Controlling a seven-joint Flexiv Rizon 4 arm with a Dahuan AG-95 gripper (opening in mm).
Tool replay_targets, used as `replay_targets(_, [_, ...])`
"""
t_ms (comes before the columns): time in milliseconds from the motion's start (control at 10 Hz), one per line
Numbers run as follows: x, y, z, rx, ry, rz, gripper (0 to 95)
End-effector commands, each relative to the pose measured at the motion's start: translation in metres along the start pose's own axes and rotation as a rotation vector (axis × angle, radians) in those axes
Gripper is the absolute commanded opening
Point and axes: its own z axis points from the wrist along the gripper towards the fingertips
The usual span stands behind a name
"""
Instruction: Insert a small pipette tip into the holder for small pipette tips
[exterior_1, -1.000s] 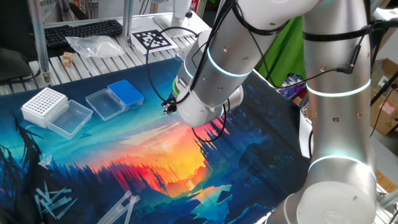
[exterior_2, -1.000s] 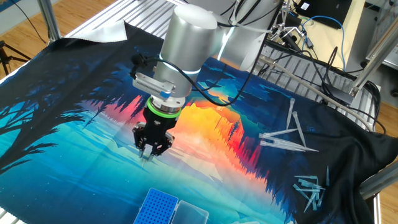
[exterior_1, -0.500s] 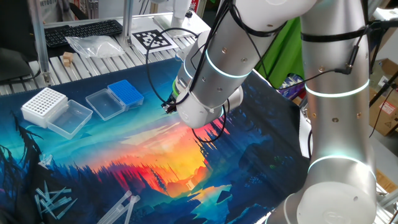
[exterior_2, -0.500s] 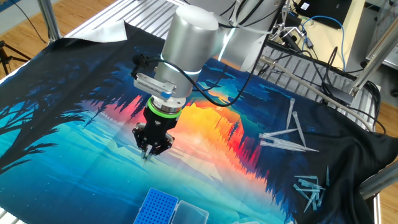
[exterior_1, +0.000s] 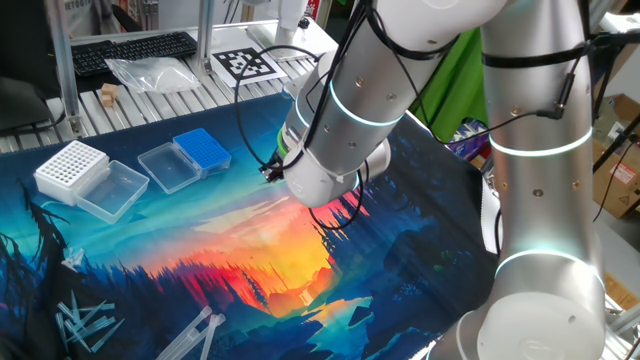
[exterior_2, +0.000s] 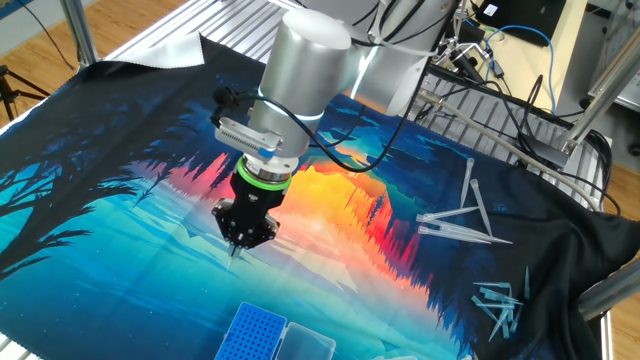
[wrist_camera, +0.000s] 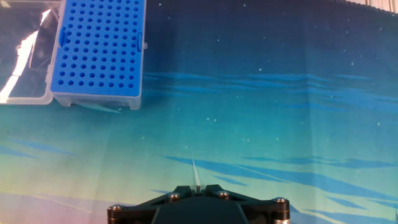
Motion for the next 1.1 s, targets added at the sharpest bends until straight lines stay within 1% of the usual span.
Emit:
replay_targets(100, [-0.0001, -0.0002, 0.0001, 0.004, 0.002, 0.001, 19.0])
replay_targets(400, [-0.0013, -0.0021, -0.0002, 0.019, -0.003, -0.007, 19.0])
replay_targets(700, [-0.0021, -0.0028, 0.0006, 0.018, -0.004, -0.007, 19.0])
replay_targets(900, [-0.0025, -0.0034, 0.0007, 0.014, -0.004, -0.007, 19.0])
replay_targets(1000, [-0.0025, -0.0034, 0.0007, 0.005, 0.0, -0.003, 19.0])
replay_targets(1100, [-0.0025, -0.0034, 0.0007, -0.006, 0.012, 0.002, 19.0])
